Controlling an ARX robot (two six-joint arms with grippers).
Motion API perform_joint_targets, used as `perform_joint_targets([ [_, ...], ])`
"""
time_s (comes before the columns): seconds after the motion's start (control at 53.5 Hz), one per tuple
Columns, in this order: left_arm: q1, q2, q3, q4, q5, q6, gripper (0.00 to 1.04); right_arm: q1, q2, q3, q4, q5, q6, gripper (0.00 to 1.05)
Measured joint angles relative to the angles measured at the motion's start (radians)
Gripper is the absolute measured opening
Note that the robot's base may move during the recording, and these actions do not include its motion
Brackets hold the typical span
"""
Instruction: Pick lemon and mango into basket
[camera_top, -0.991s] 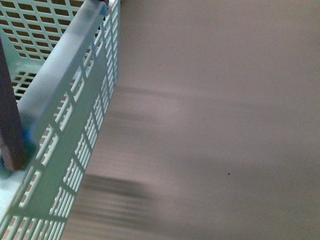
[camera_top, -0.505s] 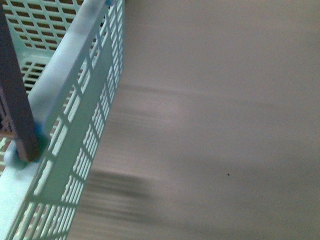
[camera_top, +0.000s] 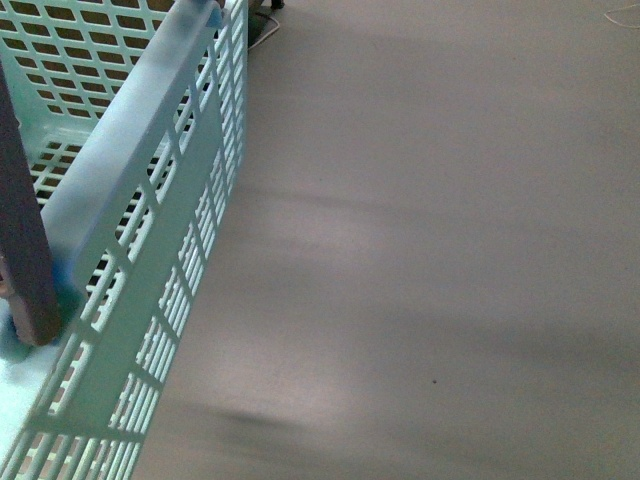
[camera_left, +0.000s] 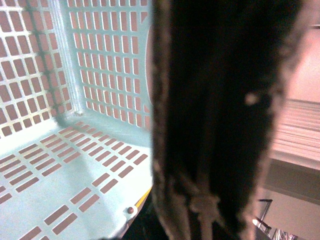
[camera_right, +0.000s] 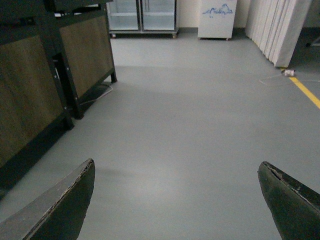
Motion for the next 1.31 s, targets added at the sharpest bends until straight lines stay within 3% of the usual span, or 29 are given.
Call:
perform_joint_targets([
  [1.309,0.0,0.0,0.0,0.0,0.0,0.0,0.05,0.0,0.0,0.0,0.0,0.0,0.0,0.96],
])
